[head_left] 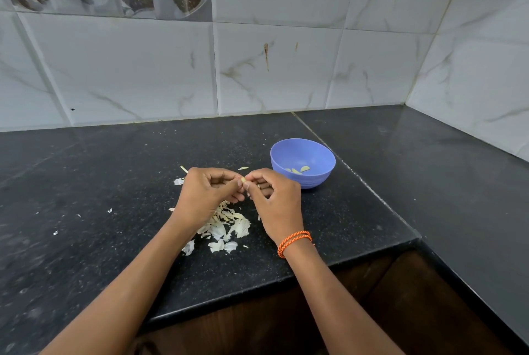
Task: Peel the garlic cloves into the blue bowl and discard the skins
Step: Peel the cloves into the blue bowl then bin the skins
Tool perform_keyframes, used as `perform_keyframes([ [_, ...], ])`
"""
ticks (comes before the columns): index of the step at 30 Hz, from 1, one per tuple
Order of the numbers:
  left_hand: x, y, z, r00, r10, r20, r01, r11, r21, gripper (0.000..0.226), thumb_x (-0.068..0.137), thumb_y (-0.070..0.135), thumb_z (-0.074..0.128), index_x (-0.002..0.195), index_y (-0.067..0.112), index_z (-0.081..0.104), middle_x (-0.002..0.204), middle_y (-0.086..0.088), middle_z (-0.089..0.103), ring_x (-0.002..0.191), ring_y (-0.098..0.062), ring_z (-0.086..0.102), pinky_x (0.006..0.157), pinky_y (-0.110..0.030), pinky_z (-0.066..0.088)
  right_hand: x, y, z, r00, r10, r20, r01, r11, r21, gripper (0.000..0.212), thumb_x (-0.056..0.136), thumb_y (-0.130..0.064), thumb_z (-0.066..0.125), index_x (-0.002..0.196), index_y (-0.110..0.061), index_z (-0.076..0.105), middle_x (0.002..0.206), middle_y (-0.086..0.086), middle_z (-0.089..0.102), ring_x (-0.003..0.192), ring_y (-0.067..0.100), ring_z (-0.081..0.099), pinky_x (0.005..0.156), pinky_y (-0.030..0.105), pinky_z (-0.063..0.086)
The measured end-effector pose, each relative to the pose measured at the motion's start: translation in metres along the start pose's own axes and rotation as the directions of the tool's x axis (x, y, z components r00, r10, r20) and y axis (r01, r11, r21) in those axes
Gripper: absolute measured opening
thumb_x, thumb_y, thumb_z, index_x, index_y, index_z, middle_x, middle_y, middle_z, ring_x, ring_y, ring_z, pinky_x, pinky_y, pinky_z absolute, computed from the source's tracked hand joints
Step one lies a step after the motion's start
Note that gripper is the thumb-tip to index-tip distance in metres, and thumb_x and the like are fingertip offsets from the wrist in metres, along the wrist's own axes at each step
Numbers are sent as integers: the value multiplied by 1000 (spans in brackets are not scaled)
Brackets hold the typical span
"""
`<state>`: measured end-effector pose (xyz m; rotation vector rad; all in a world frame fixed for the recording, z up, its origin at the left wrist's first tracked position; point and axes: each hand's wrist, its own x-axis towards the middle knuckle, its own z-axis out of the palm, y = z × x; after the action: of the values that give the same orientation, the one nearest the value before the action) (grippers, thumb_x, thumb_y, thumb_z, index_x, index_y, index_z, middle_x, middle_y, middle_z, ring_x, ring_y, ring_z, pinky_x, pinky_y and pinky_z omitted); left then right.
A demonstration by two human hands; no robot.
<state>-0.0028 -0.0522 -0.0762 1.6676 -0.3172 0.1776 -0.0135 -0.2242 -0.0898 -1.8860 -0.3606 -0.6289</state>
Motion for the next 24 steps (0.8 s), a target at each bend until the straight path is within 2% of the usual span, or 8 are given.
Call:
perform_keyframes([
  [6,-1,1,0,1000,1,-2,-1,1000,11,7,97,0,75,96,-2,81,84,-19,79,76,-35,79,75,-38,68,-1,1,0,1000,20,17,-20,999,47,8,94,-2,75,95,-9,78,86,-6,79,79,11,77,76,31,65],
  [13,-1,0,0,1000,-9,-7,10,1000,20,6,97,-1,75,96,-3,81,83,-20,79,76,-35,79,73,-38,68,-1,2,1,997,63,34,-67,993,101,11,93,3,74,92,-8,78,85,-4,79,74,15,76,74,36,65],
  [17,-1,0,1,1000,-11,-14,12,1000,18,6,96,-2,75,95,-3,81,82,-20,79,75,-35,79,72,-38,68,-1,4,0,997,70,36,-74,991,109,11,93,3,74,93,-8,78,85,-3,79,74,14,76,72,35,66],
  [21,-1,0,2,1000,-8,-19,9,1000,25,6,96,-3,75,94,-4,81,82,-21,79,73,-35,78,71,-37,68,0,5,0,995,90,47,-96,985,143,13,93,4,74,93,-8,79,86,-1,79,76,18,77,72,40,67],
  [24,-2,1,3,1000,-9,-18,9,1000,21,7,96,-2,75,93,-4,81,81,-22,78,71,-32,77,69,-34,67,-1,4,0,994,94,57,-103,981,163,13,93,5,74,93,-6,79,86,0,79,74,18,76,71,38,66],
])
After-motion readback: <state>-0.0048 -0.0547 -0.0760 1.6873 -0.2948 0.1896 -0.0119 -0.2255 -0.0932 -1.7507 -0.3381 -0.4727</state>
